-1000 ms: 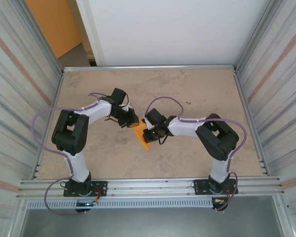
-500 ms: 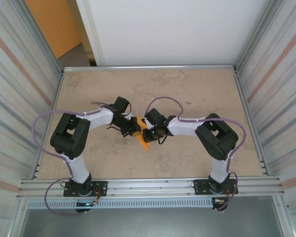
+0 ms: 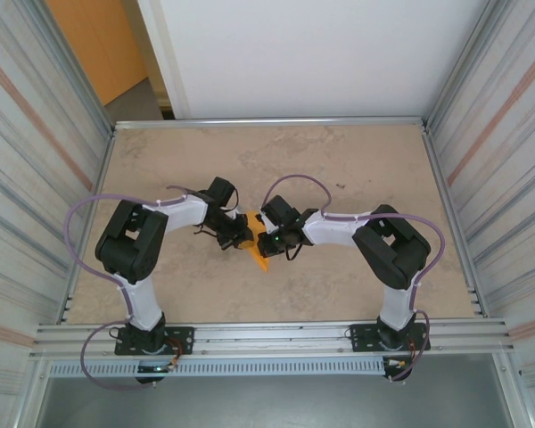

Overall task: Fold a paper plane with a square sheet of paper (pick it up from the middle)
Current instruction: Third fold the triangle at the center of the table.

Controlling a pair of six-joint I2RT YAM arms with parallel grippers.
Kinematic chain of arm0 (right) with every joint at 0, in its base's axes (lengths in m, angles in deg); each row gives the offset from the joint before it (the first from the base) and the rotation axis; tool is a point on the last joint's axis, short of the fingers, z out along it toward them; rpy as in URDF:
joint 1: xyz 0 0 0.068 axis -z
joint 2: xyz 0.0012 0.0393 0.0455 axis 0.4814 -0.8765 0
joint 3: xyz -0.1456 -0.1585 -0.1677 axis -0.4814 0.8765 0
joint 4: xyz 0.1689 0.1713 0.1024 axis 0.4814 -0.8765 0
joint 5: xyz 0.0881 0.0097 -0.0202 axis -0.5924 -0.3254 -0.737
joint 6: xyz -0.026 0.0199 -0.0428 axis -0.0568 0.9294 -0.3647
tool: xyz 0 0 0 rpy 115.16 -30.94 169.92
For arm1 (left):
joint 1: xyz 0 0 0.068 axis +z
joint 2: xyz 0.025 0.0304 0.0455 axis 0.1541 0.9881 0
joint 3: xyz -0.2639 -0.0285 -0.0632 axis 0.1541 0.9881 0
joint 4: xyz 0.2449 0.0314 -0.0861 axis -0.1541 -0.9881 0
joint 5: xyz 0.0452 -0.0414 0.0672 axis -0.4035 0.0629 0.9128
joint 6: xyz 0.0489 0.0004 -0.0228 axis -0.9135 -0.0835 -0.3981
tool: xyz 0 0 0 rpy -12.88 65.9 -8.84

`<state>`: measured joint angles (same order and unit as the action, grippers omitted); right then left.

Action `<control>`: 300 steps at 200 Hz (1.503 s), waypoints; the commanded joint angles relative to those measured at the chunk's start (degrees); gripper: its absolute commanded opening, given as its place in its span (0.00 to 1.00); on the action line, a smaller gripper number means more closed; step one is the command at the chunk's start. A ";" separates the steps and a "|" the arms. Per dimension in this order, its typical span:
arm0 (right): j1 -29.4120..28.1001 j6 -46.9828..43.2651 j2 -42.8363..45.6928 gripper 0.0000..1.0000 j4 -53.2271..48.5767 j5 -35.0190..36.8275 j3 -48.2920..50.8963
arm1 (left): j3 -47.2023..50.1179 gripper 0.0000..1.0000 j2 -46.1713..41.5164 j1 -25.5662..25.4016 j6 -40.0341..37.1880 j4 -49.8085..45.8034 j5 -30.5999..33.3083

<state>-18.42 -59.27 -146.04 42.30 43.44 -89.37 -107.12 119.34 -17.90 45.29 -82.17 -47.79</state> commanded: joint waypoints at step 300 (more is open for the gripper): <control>-0.03 7.08 4.58 0.07 -0.98 -7.31 1.13 | 5.25 0.02 2.96 0.13 0.25 0.89 5.39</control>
<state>-18.42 -52.37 -139.33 39.46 38.83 -88.27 -104.78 119.88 -17.75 45.31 -78.72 -47.90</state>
